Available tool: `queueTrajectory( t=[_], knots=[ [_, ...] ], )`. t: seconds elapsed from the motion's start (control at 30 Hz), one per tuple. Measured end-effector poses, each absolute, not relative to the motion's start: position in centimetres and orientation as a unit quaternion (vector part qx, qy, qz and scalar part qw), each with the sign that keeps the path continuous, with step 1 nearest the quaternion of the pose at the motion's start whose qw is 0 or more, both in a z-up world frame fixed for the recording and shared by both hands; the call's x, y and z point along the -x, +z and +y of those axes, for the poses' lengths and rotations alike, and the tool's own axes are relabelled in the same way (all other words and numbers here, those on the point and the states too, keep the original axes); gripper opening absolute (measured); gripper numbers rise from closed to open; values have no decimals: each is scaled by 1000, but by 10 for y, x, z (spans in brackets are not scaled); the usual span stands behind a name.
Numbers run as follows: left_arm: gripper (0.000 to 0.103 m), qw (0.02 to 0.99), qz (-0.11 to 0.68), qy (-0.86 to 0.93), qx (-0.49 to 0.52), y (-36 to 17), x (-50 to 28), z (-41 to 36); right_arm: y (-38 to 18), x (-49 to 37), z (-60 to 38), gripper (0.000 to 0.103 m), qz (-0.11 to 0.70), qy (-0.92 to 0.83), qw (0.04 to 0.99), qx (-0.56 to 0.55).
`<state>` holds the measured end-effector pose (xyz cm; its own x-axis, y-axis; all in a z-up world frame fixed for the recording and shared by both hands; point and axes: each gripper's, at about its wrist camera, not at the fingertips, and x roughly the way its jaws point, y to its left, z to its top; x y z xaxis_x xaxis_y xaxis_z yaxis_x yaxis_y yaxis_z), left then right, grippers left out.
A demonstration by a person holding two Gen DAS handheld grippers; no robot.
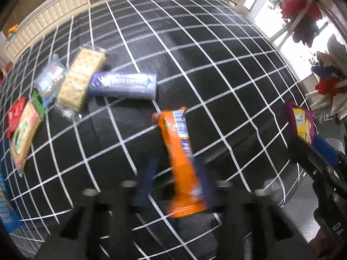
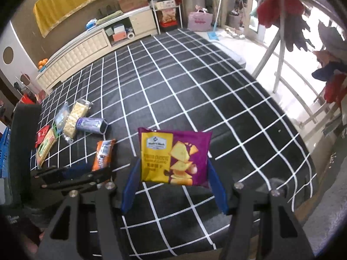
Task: Organize snacks
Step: 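Carry both snacks over the blue basket and open both tools to drop them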
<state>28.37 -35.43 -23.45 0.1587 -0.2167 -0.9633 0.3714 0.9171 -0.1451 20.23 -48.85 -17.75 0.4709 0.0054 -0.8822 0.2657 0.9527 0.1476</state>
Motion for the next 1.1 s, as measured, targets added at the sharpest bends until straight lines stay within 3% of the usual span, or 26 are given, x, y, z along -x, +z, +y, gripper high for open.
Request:
queueTrajectory(
  t=[0.17, 0.43, 0.83, 1.1],
  knots=[
    [11, 766, 604, -214, -42, -233, -280, -341, -178, -204, -481, 65, 512, -66, 846, -132],
    [11, 796, 556, -235, -46, -178, -254, -312, -153, -201, -453, 65, 505, -50, 853, -123],
    [11, 856, 483, -185, -18, -81, -223, -203, -74, -179, -363, 65, 454, 10, 888, -77],
    [11, 878, 459, -139, -3, -59, -196, -129, -43, -167, -293, 65, 436, 60, 897, -49]
  ],
)
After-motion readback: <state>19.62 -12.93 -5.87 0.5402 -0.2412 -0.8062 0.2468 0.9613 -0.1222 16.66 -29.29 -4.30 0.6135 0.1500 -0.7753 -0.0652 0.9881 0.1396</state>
